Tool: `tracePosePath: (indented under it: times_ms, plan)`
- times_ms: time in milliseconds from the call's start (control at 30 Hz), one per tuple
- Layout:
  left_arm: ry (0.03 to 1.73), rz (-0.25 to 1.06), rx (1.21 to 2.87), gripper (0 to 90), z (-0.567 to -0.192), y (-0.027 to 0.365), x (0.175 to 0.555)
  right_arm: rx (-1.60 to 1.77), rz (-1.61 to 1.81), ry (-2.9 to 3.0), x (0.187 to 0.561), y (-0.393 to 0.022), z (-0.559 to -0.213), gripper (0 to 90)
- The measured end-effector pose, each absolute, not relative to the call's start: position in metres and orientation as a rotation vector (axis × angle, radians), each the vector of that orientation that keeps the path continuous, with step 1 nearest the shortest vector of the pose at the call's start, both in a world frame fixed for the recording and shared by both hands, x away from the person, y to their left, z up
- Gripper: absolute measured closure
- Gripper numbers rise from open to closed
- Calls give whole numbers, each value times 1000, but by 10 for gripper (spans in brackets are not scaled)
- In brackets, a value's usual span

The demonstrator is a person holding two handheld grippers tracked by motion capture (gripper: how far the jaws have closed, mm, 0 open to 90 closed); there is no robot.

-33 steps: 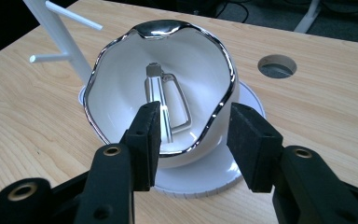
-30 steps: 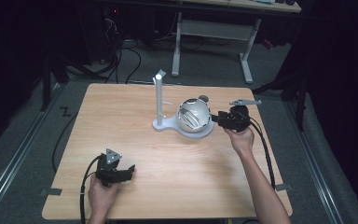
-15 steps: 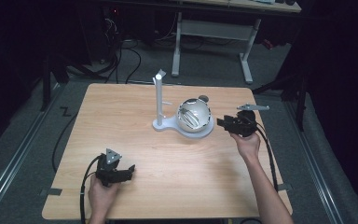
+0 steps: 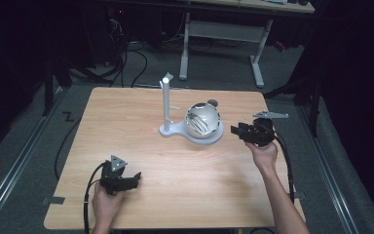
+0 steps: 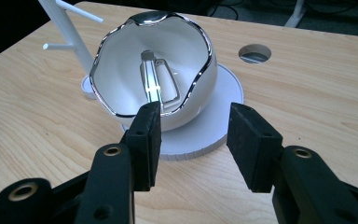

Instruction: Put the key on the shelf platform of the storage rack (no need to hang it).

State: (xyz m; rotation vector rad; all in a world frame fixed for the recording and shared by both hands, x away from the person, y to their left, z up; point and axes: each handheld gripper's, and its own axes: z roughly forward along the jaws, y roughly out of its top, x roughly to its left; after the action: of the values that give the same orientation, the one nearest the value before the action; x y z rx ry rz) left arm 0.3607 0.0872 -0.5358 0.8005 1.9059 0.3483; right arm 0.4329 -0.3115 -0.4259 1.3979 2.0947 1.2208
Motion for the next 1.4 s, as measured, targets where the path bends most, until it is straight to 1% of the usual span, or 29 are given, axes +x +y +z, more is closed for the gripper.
tracePosePath:
  times_ms: [467, 967, 1400]
  plan:
    - [1904, 349, 804, 169, -536, 87, 361, 1412, 1217, 2092, 414, -322, -420, 556]
    - [1904, 349, 803, 169, -536, 87, 361, 1424, 1241, 2039, 380, -339, -428, 560]
    - [1905, 349, 802, 169, -536, 87, 361, 1391, 1312, 2073, 359, -333, -435, 554]
